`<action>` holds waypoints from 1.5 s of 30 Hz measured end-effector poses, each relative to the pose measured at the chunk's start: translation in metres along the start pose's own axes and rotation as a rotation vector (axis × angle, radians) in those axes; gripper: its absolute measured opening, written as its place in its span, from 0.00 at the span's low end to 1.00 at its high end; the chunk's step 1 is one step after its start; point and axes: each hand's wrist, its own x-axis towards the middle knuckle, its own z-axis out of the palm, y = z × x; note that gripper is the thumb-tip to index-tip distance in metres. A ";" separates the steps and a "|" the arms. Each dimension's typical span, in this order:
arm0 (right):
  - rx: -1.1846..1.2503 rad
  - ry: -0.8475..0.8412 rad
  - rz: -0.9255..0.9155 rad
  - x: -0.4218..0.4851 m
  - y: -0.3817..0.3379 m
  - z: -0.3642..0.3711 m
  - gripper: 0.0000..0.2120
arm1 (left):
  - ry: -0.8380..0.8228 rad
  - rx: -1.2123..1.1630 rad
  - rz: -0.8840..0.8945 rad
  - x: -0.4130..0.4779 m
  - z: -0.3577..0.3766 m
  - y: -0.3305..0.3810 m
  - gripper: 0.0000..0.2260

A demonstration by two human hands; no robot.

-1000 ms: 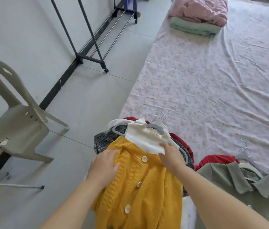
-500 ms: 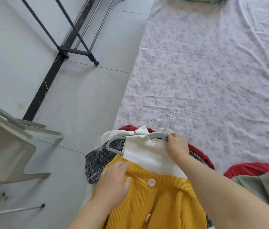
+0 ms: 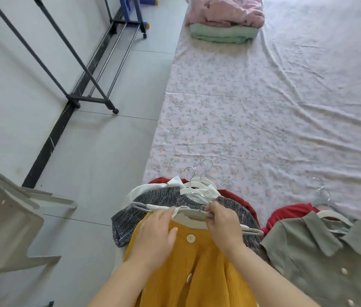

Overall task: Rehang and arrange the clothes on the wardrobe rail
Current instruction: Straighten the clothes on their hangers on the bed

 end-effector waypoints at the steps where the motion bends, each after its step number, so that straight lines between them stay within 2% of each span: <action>1: 0.001 0.038 -0.047 -0.019 -0.007 -0.008 0.15 | 0.012 -0.018 0.025 -0.007 -0.004 0.007 0.22; 5: 0.081 0.153 -0.060 -0.089 -0.032 -0.041 0.16 | 0.066 -0.058 0.182 -0.043 -0.017 0.031 0.21; 8: 0.135 0.300 -0.023 -0.138 -0.044 -0.071 0.14 | 0.130 -0.051 0.324 -0.081 -0.021 0.043 0.17; 13: 0.050 0.474 0.007 -0.224 -0.056 -0.122 0.14 | 0.213 -0.084 0.566 -0.143 -0.018 0.078 0.15; 17: -0.007 0.593 0.092 -0.296 -0.049 -0.143 0.18 | 0.227 -0.108 0.662 -0.184 -0.002 0.114 0.12; 22: 0.011 0.654 0.194 -0.383 -0.014 -0.163 0.18 | 0.113 -0.113 0.693 -0.241 0.028 0.177 0.08; 24: -0.018 0.699 0.195 -0.414 0.004 -0.174 0.14 | 0.010 -0.124 0.621 -0.260 0.042 0.205 0.13; 26: -0.058 0.738 0.201 -0.443 0.026 -0.187 0.13 | -0.057 -0.151 0.561 -0.279 0.062 0.235 0.13; 31: -0.170 0.784 0.233 -0.513 0.099 -0.241 0.16 | -0.054 -0.208 0.574 -0.317 0.117 0.325 0.11; 36: -0.246 0.782 0.177 -0.572 0.192 -0.326 0.17 | -0.045 -0.355 0.576 -0.350 0.186 0.429 0.13; 41: -0.293 0.821 0.137 -0.602 0.271 -0.396 0.18 | -0.079 -0.425 0.591 -0.365 0.236 0.518 0.13; 45: -0.324 0.825 0.115 -0.601 0.328 -0.442 0.19 | -0.170 -0.445 0.622 -0.361 0.266 0.569 0.15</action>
